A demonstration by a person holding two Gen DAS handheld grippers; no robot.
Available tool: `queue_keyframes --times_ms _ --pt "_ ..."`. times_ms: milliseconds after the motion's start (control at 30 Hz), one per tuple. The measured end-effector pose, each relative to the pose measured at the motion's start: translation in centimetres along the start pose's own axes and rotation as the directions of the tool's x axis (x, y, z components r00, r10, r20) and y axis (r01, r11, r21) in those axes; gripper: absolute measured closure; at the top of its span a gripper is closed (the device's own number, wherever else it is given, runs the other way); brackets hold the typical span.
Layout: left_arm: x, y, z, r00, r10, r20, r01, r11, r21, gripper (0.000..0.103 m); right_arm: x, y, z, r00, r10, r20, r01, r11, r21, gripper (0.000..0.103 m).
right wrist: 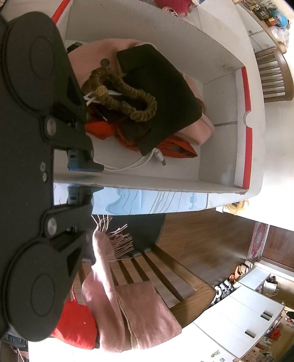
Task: Organize objects
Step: 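Move the left gripper back to the pile above the white face mask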
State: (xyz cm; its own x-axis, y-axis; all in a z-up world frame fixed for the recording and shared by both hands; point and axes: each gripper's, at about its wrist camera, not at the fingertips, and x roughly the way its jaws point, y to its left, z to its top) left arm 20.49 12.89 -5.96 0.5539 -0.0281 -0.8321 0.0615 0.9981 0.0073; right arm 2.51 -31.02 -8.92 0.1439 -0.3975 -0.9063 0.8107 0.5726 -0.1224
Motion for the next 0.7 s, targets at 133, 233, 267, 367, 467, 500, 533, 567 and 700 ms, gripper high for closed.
queue_keyframes --times_ms 133,233,267,367,467,500,533,567,700 --pt "1.4 0.1 0.3 1.000 0.009 -0.022 -0.008 1.000 0.016 0.000 0.3 0.1 0.1 1.000 -0.001 -0.006 0.001 1.000 0.004 0.094" --pt "2.4 0.4 0.4 0.999 0.015 -0.038 -0.015 1.000 -0.007 0.000 0.5 0.0 0.0 1.000 -0.002 -0.011 0.002 1.000 0.006 0.094" --pt "2.6 0.6 0.5 0.999 0.015 -0.041 -0.016 1.000 -0.018 0.000 0.5 0.1 0.1 1.000 -0.002 -0.012 0.002 1.000 0.007 0.094" --pt "2.8 1.0 0.5 0.999 -0.007 -0.039 0.005 0.998 -0.055 0.000 0.6 0.0 0.1 1.000 -0.002 -0.014 0.002 1.000 0.009 0.094" --pt "2.9 1.3 0.4 0.998 -0.040 -0.040 0.036 0.996 -0.087 0.001 0.6 0.0 0.1 1.000 -0.002 -0.013 0.002 1.000 0.009 0.094" --pt "3.0 1.4 0.3 0.998 -0.041 -0.040 0.037 0.995 -0.091 0.004 0.6 0.0 0.1 1.000 -0.002 -0.013 0.002 1.000 0.010 0.094" --pt "3.0 1.4 0.3 0.998 -0.041 -0.040 0.037 0.995 -0.094 0.010 0.6 0.1 0.1 1.000 -0.002 -0.013 0.002 1.000 0.009 0.094" --pt "3.0 1.4 0.2 0.998 -0.040 -0.042 0.035 0.995 -0.097 0.013 0.6 0.1 0.1 1.000 -0.002 -0.014 0.002 1.000 0.008 0.094" --pt "2.8 1.4 0.0 0.999 -0.037 -0.039 0.032 0.993 -0.113 0.027 0.7 0.1 0.2 1.000 -0.002 -0.015 0.002 1.000 0.010 0.094"
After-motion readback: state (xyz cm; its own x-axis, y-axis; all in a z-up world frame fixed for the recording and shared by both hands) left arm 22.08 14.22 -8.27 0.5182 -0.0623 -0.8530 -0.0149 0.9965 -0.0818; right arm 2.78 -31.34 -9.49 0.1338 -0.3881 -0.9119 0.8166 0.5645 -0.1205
